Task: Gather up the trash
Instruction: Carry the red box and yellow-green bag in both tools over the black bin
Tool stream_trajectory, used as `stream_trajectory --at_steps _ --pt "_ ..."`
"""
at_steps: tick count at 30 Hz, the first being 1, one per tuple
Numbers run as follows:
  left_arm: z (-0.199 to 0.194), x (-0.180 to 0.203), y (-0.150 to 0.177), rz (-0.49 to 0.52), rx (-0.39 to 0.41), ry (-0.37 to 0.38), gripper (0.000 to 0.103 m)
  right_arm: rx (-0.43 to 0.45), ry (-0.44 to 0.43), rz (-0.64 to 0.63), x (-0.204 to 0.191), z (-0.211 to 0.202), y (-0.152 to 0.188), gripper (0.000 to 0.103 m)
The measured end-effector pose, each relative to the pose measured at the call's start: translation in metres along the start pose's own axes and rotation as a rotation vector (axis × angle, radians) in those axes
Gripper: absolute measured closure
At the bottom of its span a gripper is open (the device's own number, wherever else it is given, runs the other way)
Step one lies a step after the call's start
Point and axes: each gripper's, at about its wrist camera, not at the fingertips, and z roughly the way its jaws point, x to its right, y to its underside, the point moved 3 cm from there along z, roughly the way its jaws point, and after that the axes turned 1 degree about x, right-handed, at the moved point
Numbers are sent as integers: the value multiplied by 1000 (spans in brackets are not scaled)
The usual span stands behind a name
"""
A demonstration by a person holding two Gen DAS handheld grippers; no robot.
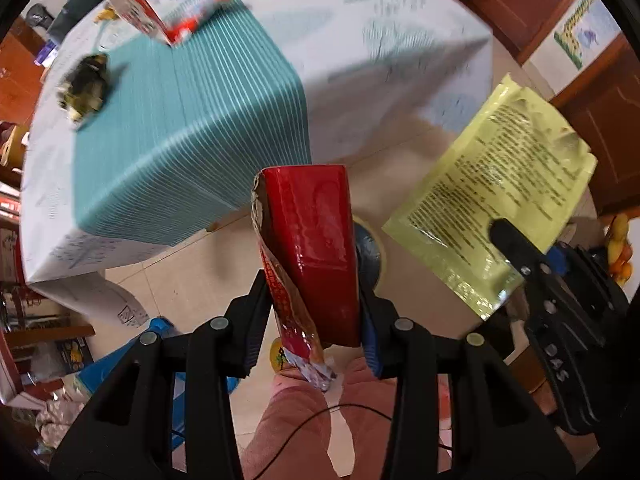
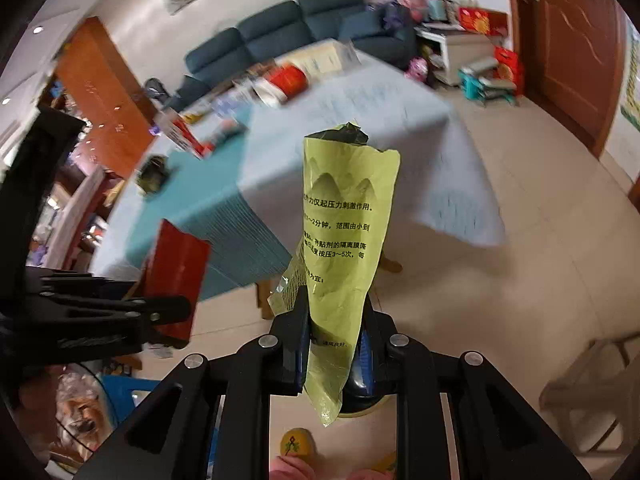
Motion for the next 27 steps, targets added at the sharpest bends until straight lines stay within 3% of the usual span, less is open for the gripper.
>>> stream_trajectory --at_steps 2,11,19,27 --pt "23 2 4 24 -9 -3 67 -7 18 23 -9 33 3 83" --pt "133 8 6 74 -37 6 66 -53 96 82 18 138 81 83" --pt "231 11 13 98 -106 19 66 -104 143 100 46 189 139 83" --pt "291 14 20 94 -157 20 64 -133 167 103 57 223 157 83"
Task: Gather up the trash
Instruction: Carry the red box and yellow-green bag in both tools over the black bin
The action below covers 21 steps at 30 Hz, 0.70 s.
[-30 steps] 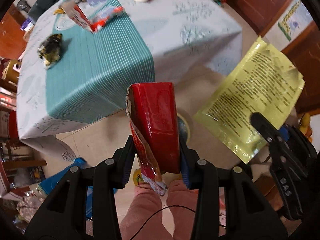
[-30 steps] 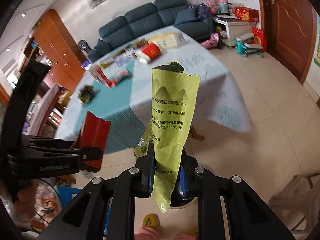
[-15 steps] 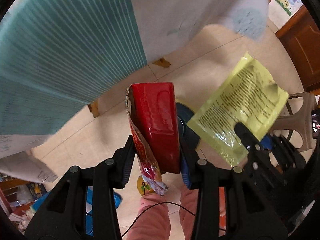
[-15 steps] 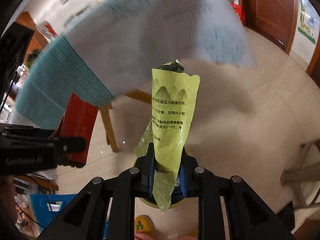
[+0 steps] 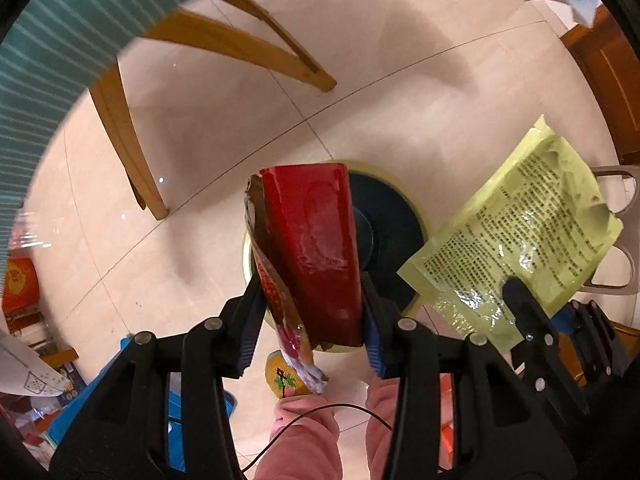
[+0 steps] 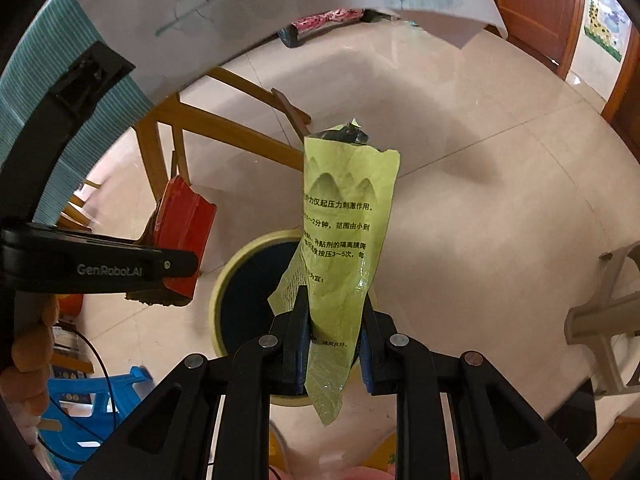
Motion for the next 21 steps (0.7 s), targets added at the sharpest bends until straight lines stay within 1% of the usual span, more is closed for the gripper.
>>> stream_trajectory --at_steps 2,6,8,9,11,12,13,14,17,21 --pt "10 -3 -1 -10 -6 -2 61 1 4 -2 -1 8 3 83" --pt "23 -7 -5 -23 -27 -6 60 5 8 -15 -14 24 0 83" --pt "23 -13 -5 -23 -33 -16 59 6 10 -22 -21 29 0 83" --pt "25 -15 -7 -21 -32 -19 59 7 9 -24 -23 22 3 83" --pt "27 -19 -7 -20 -23 -27 47 10 8 -27 -21 23 6 83" --pt "25 -21 -7 -21 -18 -31 36 13 6 -28 -23 25 6 83" --pt "23 -21 -6 -22 -11 -35 30 15 6 -30 -25 27 6 83" --pt "24 -23 -6 -24 -3 -40 29 16 6 -30 -21 21 6 83" --pt "20 -25 -3 -25 8 -57 29 15 2 -29 -23 22 4 83" --pt "13 -28 0 -44 34 -83 29 7 -11 -30 -28 33 1 83"
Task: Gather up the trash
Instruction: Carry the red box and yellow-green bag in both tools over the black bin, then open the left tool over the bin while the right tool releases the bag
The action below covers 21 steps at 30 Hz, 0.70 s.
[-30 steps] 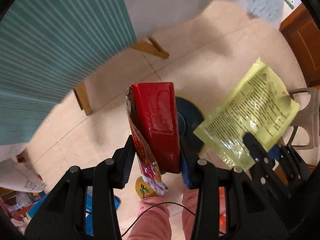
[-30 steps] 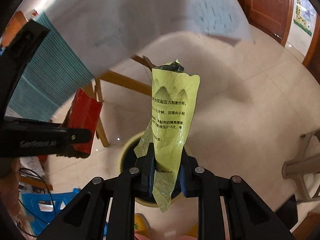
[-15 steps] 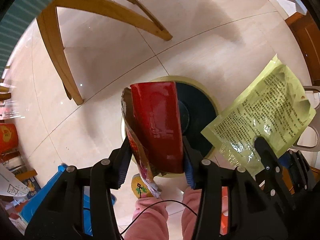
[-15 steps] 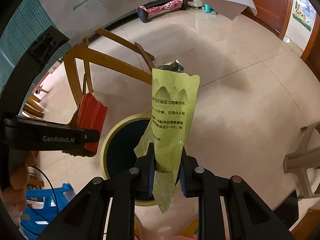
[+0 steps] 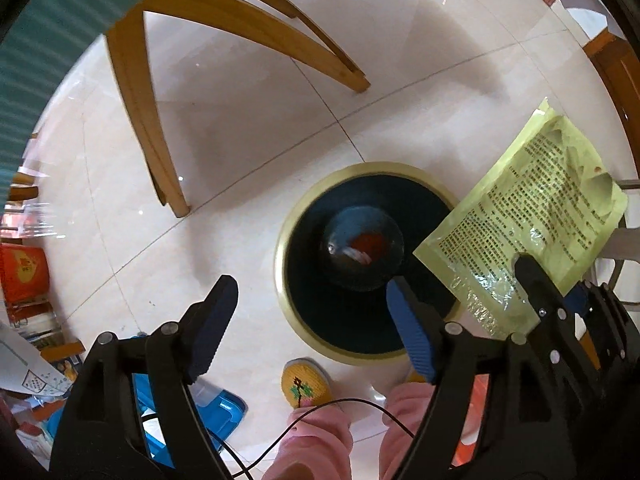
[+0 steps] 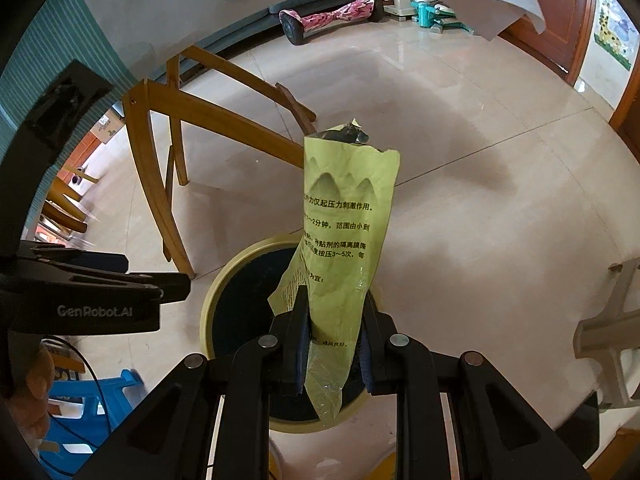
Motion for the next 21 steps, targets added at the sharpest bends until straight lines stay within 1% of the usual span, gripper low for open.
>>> stream_trajectory --at_steps 8,11,13,17,18,21 --pt "-12 -25 8 -71 53 -45 28 -25 -33 -30 -13 18 -3 83" --pt "-20 -33 10 -91 64 -52 28 -50 -49 -32 -16 26 -4 83" --pt "-26 -36 12 -102 69 -54 28 -65 -51 -33 -17 29 -5 79" --pt "-34 -39 13 -118 81 -53 29 -65 -56 -31 -14 25 -9 62" --pt "-37 -38 13 -121 83 -54 28 -64 -57 -32 -15 25 -9 61" --pt "-42 -39 14 -124 89 -55 28 -62 -56 -34 -16 23 -10 60"
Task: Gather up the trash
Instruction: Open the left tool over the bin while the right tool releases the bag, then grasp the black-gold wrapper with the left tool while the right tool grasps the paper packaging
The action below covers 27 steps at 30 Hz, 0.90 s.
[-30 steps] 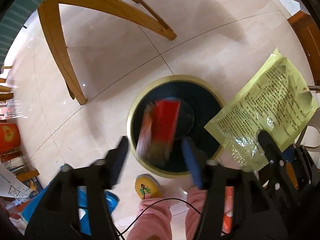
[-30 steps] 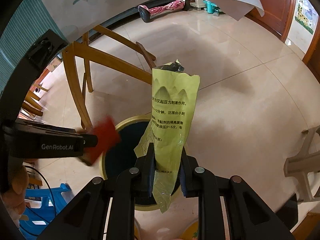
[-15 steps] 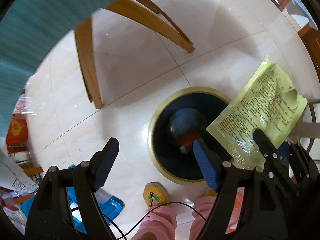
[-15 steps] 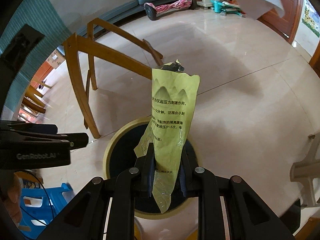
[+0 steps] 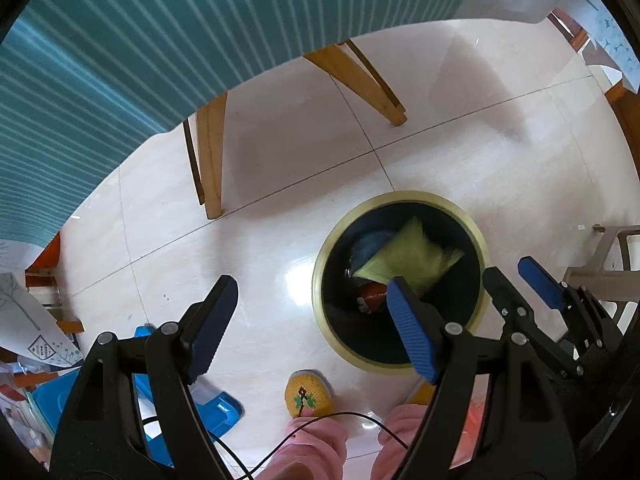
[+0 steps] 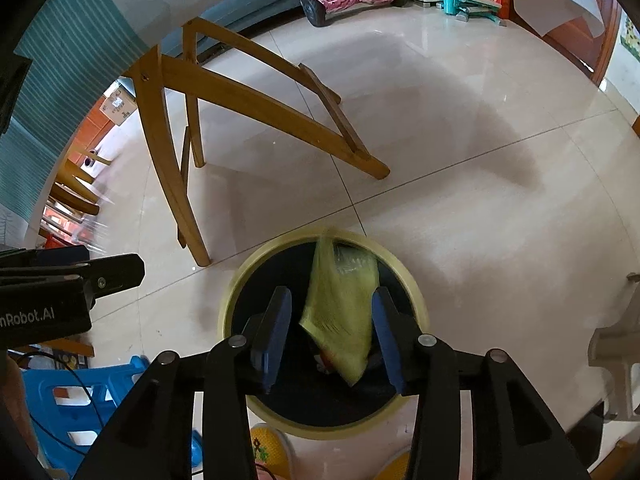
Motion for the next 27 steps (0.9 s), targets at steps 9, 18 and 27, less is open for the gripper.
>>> stream_trajectory --at_steps 9,18,27 --pt "-24 -1 4 -6 20 2 28 9 -12 21 0 -21 -2 57" --pt "-78 -4 4 -7 44 16 28 19 -28 64 0 -80 -16 57" --pt "-180 -16 2 -17 86 45 28 47 -41 68 -11 -186 -40 57"
